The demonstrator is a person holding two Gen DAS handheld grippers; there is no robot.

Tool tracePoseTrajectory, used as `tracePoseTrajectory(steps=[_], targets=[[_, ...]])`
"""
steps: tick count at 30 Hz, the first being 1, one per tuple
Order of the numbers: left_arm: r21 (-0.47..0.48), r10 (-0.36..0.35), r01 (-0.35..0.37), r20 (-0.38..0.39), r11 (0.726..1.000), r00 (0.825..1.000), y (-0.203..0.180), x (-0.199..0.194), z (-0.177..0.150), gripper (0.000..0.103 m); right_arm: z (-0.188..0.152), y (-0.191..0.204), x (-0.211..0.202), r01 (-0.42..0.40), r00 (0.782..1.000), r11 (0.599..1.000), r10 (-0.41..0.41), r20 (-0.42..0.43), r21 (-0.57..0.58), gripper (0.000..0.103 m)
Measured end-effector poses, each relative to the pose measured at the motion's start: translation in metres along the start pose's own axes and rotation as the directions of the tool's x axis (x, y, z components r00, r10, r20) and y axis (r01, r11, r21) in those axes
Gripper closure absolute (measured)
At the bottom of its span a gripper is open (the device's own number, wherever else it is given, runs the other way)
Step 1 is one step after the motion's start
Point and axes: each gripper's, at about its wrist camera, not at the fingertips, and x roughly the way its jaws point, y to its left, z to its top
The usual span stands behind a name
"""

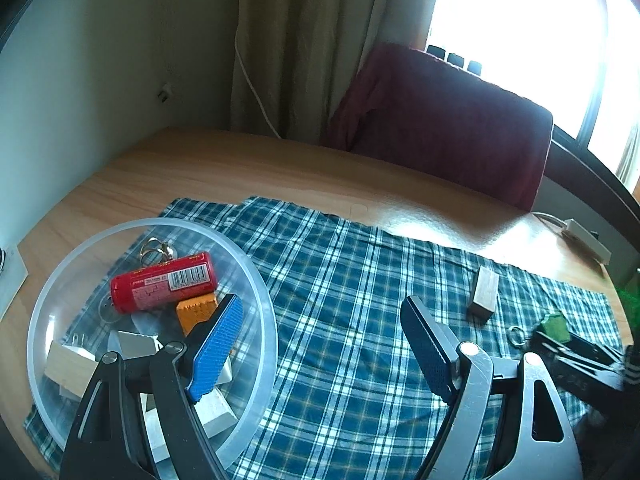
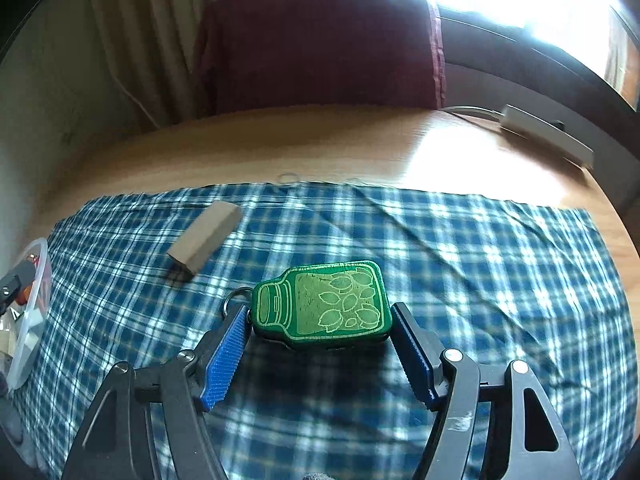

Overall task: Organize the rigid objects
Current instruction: 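Grasp the small wooden block with the left tool while the right holds the green case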

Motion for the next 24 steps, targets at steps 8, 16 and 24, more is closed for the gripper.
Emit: tracePoseTrajectory(steps=[8, 16, 24], targets=[[0.009, 0.017, -0.017, -0.001, 1.000, 1.000, -0.007, 0.004, -0.003, 0.021, -0.013, -0.032, -0.024, -0.011, 0.999, 0.999, 0.010, 0.036, 0.030, 0.029], [0.126, -0.016, 0.023, -0.055, 0.992, 0.998, -0.052, 0.011, -0.011, 0.021, -0.025, -0.078, -0.046, -0.039, 0.999, 0.998, 0.037, 0.033, 0.045, 0.029], [0.224, -0.053, 0.092, -0.178, 0.970, 0.983, -0.102, 0.037, -0.015, 0.021, -0.052, -0.141, -0.085, -0.071, 0.996, 0.997, 0.069, 0.048, 0.042, 0.029]])
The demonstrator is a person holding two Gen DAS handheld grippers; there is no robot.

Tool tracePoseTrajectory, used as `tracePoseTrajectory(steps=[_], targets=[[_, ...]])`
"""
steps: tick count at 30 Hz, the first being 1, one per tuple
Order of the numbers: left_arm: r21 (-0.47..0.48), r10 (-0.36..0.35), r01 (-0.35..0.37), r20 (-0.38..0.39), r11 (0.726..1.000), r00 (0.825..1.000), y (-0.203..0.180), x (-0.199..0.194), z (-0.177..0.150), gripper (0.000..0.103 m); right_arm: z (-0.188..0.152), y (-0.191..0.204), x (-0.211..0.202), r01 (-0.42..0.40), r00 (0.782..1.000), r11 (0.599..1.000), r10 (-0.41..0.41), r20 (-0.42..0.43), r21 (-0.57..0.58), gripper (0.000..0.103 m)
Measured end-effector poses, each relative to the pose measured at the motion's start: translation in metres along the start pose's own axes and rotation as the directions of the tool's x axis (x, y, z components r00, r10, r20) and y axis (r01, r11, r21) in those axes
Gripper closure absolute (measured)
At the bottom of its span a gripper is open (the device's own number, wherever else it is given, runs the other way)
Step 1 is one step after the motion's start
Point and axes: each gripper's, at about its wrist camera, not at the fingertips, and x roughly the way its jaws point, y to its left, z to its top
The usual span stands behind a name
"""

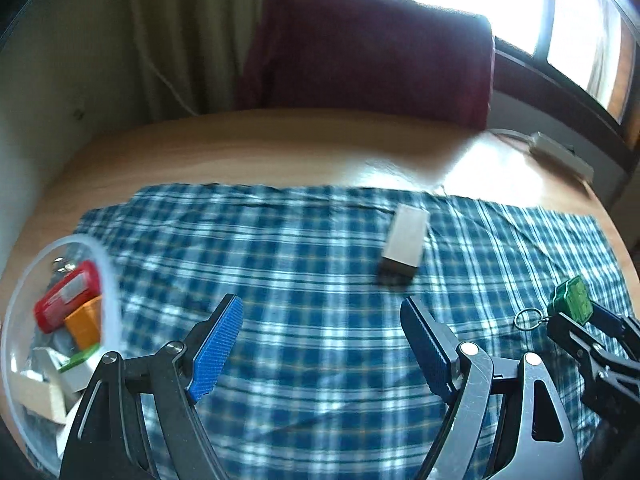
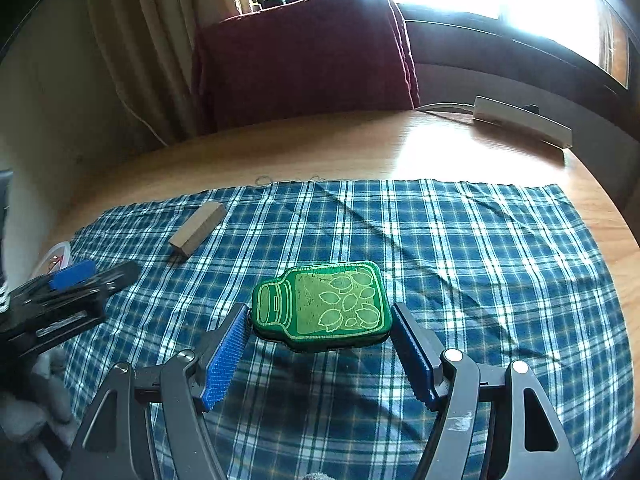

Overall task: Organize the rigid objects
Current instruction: 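Grasp the small wooden block with the left tool while the right holds the green case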

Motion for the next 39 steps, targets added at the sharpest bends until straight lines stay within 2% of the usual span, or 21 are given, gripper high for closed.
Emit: tracePoseTrajectory(steps=[5, 10, 15, 24, 30, 33, 39], targets=[[0.018, -0.022, 0.023, -0.051, 1.000, 0.998, -0.018, 0.021, 0.012, 0.021, -0.009, -0.018, -0.022, 0.001, 1.000, 1.000, -0.001, 0.003, 0.012, 0.029], [0.005, -0.020, 0.021, -0.085, 1.000, 0.996, -0.019, 0.039, 0.019, 0.021, -0.008, -0.029, -0.034, -0.001, 1.000, 1.000, 0.001, 0.000, 0.027, 0.029], [0.018, 0.026, -0.024, -0.078, 1.000, 0.997, -0.027, 0.053, 0.026, 0.021, -0.006, -0.034, -0.039, 0.000, 1.000, 0.999, 0.000, -0.005, 0.041, 0.029], [-0.083, 0.118, -0.124, -0.080, 0.989, 0.990, 0.017, 0.072, 0.050, 0.021, -0.006, -0.029, -0.039, 0.005, 1.000, 0.999, -0.005, -0.007, 0.042, 0.029], [-0.070, 0.042, -0.045, -0.045, 0.997, 0.998, 0.024, 0.055, 0.055, 0.021, -0.005, -0.031, -0.038, 0.003, 1.000, 0.999, -0.002, -0.008, 0.041, 0.029], [-0.060, -0.014, 0.012, -0.040, 0.998, 0.999, 0.006, 0.054, 0.055, 0.021, -0.006, -0.029, -0.038, 0.002, 1.000, 0.999, -0.002, -0.007, 0.044, 0.029], [-0.053, -0.045, 0.042, -0.060, 0.998, 0.997, -0.028, 0.065, 0.057, 0.021, -0.008, -0.025, -0.038, 0.005, 1.000, 0.998, -0.005, -0.004, 0.057, 0.029]])
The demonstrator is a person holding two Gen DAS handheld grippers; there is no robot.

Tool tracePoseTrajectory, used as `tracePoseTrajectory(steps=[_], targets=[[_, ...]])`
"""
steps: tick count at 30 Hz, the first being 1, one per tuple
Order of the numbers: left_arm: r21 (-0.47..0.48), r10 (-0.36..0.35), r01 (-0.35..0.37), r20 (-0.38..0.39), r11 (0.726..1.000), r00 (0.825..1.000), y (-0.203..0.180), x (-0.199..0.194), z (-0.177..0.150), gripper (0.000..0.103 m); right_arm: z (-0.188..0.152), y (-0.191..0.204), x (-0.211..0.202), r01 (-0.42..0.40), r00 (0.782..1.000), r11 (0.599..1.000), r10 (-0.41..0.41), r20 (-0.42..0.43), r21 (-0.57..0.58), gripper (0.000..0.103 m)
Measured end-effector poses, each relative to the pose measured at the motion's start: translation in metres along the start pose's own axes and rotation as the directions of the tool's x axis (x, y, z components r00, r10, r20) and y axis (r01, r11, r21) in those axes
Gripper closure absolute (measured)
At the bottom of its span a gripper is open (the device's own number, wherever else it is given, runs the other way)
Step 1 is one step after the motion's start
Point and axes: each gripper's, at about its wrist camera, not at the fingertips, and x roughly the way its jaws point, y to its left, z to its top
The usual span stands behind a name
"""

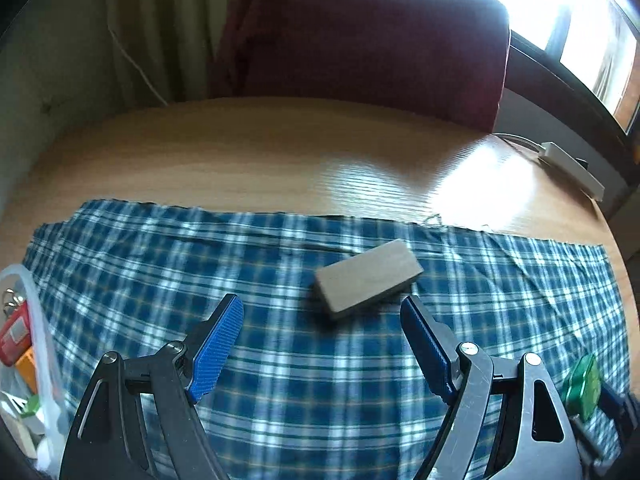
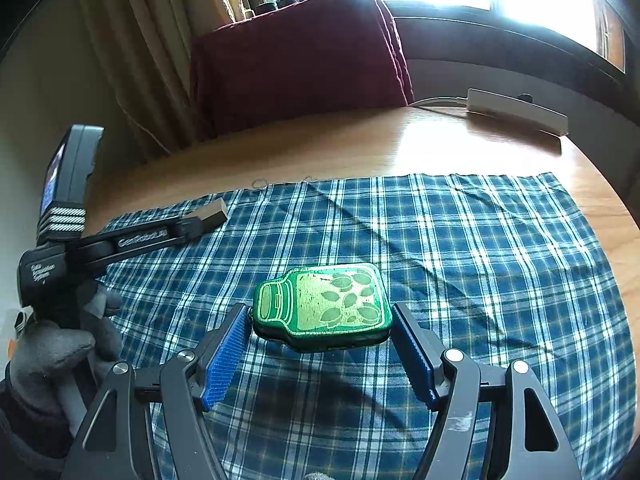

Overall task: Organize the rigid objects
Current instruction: 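Grasp the small wooden block with the left tool while the right holds the green case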

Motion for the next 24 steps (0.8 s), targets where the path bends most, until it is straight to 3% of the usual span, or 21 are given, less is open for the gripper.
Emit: tracePoseTrajectory(steps=[6, 14, 18, 22, 24], targets=[[0.006, -0.003, 0.003, -0.020, 1.000, 1.000, -0.050, 0.026, 0.027, 0.021, 0.001, -0.002, -0.002, 0.004, 1.000, 1.000, -0.004, 0.001, 0.014, 0.029], [-0.018, 0.026, -0.026, -0.008, 1.000, 1.000, -0.068, 0.058, 0.041, 0.021, 0.001, -0.004, -0.001, 0.010, 1.000, 1.000, -0.010, 0.005, 0.025, 0.029], [-0.026, 0.033, -0.033, 0.004, 0.999, 0.999, -0.055, 0.056, 0.045, 0.022, 0.002, -0.005, -0.002, 0.010, 1.000, 0.999, -0.011, 0.013, 0.032, 0.029], [-0.020, 0.035, -0.034, 0.013, 0.999, 0.999, -0.054, 0.053, 0.040, 0.026, 0.002, -0.005, -0.003, 0.011, 1.000, 0.999, -0.011, 0.015, 0.034, 0.029], [-0.019, 0.032, -0.031, 0.018, 0.999, 0.999, -0.055, 0.051, 0.039, 0.037, 0.002, -0.006, -0.003, 0.008, 1.000, 0.999, -0.008, 0.017, 0.036, 0.029]])
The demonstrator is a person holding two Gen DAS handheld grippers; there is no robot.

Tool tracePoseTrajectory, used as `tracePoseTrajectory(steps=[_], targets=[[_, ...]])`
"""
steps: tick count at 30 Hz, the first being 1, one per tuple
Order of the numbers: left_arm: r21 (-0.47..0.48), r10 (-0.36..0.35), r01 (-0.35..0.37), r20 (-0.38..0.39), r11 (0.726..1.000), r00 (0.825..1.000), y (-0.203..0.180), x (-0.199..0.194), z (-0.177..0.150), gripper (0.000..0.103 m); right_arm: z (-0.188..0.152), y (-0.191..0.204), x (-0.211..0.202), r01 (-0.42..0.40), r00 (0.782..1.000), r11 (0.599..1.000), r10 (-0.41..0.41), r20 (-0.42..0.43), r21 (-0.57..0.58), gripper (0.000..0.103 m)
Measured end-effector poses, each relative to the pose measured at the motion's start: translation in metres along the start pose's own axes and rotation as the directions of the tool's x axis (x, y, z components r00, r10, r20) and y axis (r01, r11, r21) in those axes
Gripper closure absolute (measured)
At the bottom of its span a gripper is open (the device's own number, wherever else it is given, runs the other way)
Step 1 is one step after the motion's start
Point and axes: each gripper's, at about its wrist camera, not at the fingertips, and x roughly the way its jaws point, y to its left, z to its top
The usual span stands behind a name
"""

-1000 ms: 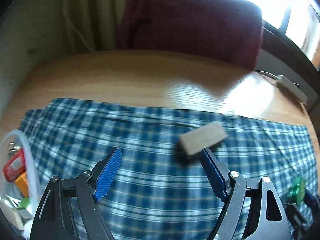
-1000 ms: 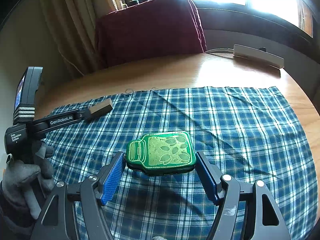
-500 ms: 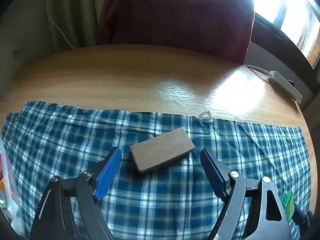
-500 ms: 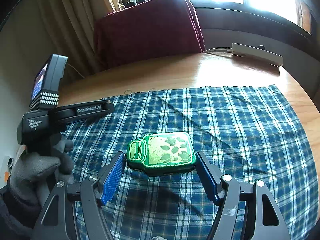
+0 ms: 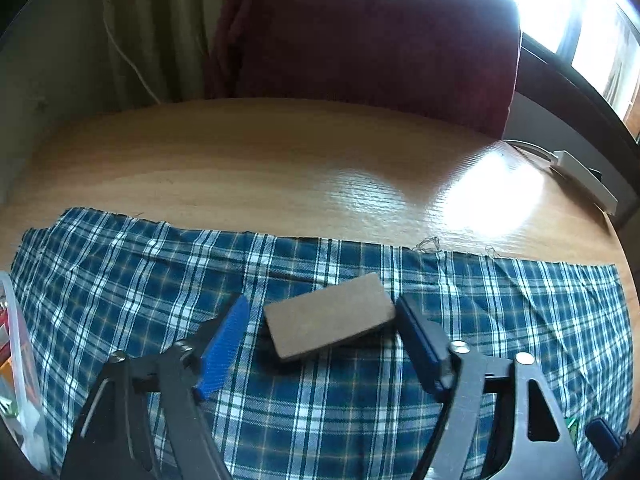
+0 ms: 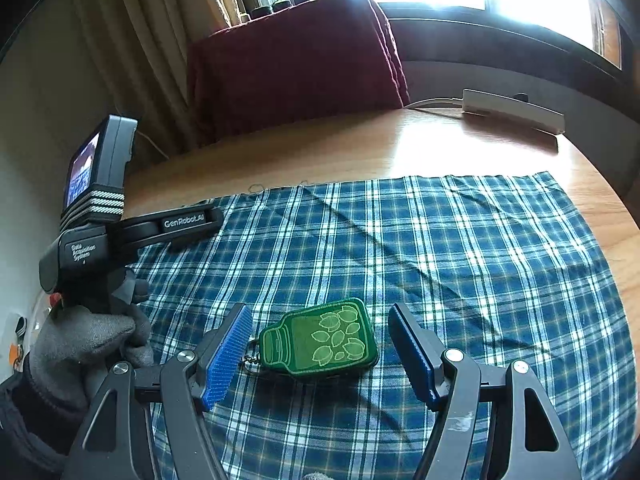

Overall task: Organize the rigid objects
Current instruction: 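Grasp the small wooden block with the left tool while the right holds the green case, then carry the wooden block into the bowl and open the left tool while the right carries the case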

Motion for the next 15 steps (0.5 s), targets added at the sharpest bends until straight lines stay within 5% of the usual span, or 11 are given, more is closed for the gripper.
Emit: tracePoseTrajectory(steps=[10, 15], targets=[[-0.001, -0.024, 0.024, 0.014, 1.000, 1.000, 0.010, -0.027, -0.025, 0.037, -0.003, 0.001, -0.006, -0.020, 1.000, 0.999, 0.020, -0.005, -0.031, 0.006], [0.018, -0.032, 0.031, 0.088, 0.999, 0.996, 0.009, -0.059, -0.039, 0.037, -0.002, -0.012, 0.004, 0.001, 0.999, 1.000, -0.002, -0.036, -0.007, 0.004]])
